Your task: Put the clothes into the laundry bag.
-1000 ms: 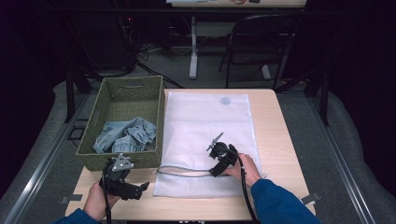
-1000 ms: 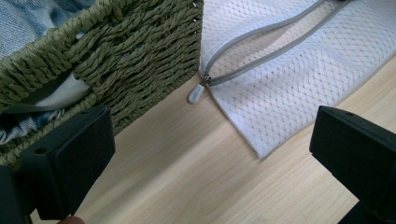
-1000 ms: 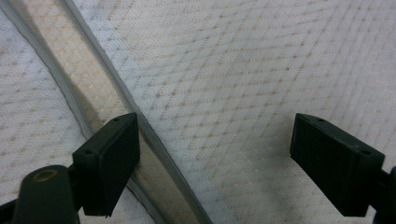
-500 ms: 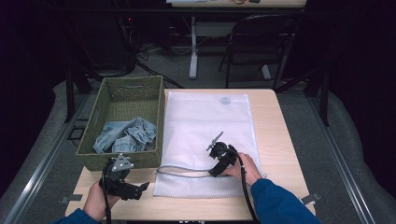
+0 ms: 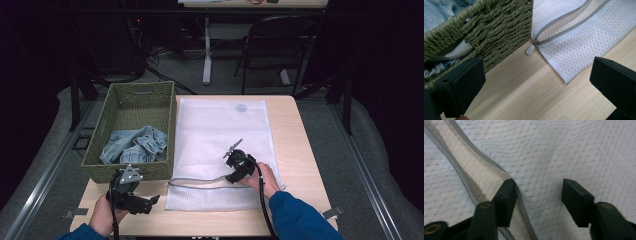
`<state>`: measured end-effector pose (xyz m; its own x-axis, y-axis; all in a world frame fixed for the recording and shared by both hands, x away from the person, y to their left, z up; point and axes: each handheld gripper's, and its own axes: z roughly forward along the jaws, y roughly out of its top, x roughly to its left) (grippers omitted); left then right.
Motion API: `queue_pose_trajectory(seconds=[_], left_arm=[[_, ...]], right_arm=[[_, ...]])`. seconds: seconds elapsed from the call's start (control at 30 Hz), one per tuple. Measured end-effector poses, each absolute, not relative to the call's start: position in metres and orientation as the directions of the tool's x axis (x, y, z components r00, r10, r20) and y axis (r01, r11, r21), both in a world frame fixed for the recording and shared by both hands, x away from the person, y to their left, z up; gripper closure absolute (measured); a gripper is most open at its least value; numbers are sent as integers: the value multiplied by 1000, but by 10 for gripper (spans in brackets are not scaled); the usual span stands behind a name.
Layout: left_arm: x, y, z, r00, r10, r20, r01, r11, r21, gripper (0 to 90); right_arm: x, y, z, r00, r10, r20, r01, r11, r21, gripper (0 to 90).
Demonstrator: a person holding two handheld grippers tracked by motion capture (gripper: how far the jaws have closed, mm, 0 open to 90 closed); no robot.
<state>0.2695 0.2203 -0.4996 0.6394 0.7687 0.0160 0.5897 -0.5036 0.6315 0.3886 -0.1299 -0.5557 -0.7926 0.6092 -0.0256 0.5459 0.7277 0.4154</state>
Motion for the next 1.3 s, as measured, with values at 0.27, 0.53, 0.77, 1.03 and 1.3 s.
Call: queue_pose_trajectory(seconds=[0.27, 0.53, 0.77, 1.03, 1.3], left_arm=[[271, 221, -500, 646, 763, 3, 592, -504, 628, 2], [273, 224, -501, 696, 717, -33, 567, -521, 638, 3], [273, 223, -502, 718, 694, -55, 550, -517, 656, 3], [273, 221, -501, 719, 691, -68, 565, -524, 638, 3], [272, 222, -499, 716, 691, -100, 585, -516, 625, 5]], right_arm=[[387, -129, -554, -794, 607, -39, 535, 728, 428, 773], [387, -125, -552, -802, 592, -78, 509, 746, 429, 878], [387, -128, -540, -801, 592, -87, 493, 735, 465, 879], [387, -134, -520, -792, 601, -106, 469, 710, 525, 880], [387, -139, -504, -777, 620, -111, 463, 681, 568, 881]])
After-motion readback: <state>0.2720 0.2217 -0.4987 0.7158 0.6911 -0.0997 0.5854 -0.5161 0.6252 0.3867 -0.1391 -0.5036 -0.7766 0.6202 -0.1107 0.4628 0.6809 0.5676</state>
